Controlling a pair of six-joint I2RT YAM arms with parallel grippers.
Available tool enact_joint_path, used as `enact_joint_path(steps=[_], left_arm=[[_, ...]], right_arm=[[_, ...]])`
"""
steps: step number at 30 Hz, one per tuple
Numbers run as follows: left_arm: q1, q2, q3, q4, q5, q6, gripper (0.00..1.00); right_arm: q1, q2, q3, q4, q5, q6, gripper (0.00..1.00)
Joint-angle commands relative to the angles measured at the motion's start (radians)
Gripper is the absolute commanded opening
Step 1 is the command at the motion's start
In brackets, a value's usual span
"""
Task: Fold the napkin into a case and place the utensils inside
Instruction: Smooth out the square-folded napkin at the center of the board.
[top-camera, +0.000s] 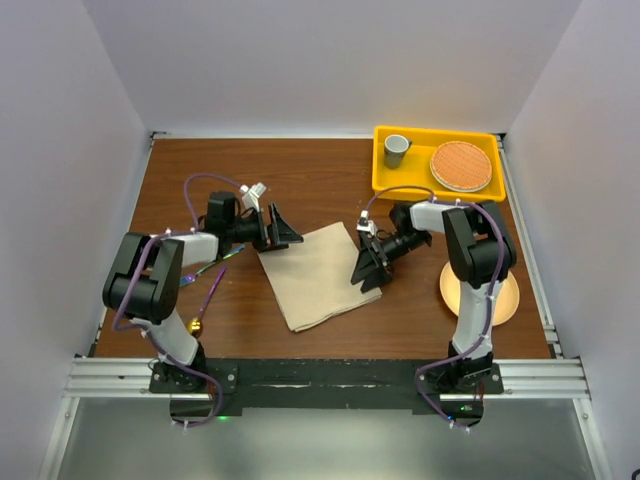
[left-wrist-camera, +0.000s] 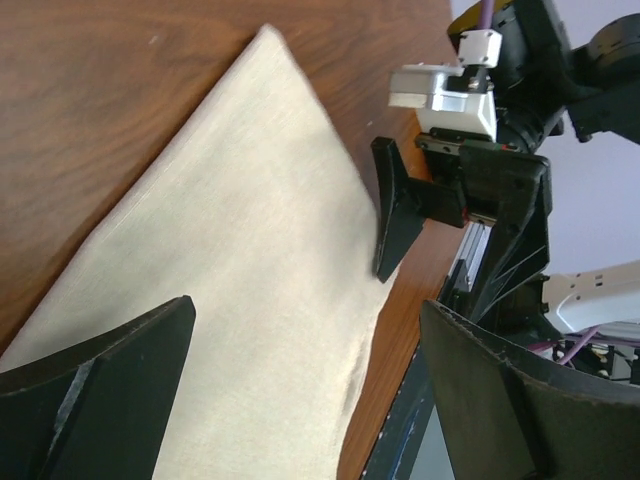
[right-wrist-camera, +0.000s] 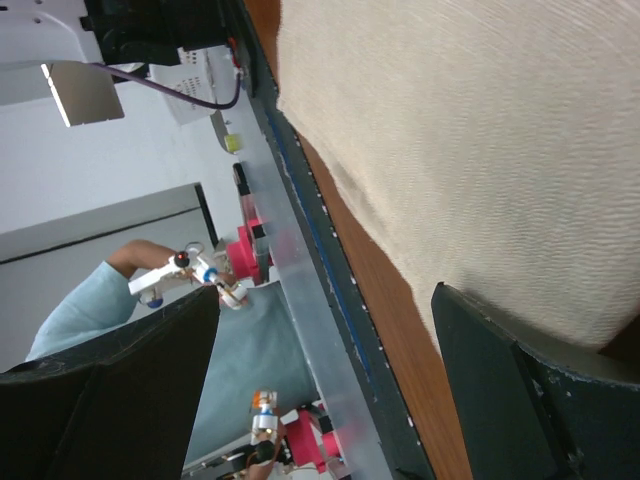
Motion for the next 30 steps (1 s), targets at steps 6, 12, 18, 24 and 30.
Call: enact_joint_path(steps=[6, 12, 18, 24, 30], left_arm=[[0.051, 0.174, -0.034, 0.058, 0.003, 0.010, 1.00], [0.023, 0.075, -0.047, -0.052, 0.041, 0.090, 1.00], [-0.002, -0.113, -0.051, -0.212, 0.020, 0.220, 1.00], [-0.050, -0.328, 0.101, -0.552, -0.110, 0.737, 0.97], [-0.164, -0.419, 0.092, -0.712, -0.262, 1.290, 0.34]], right_arm=[[-0.004, 0.099, -0.020, 0.068, 0.136, -0.024, 0.91], [-0.006, 0.131, 0.077, 0.049, 0.219, -0.061, 0.89], [0.032, 0.085, 0.235, -0.120, 0.170, -0.157, 0.82], [0.038, -0.047, 0.315, -0.152, 0.210, -0.126, 0.64], [0.094, -0.124, 0.252, 0.133, 0.458, 0.111, 0.41]])
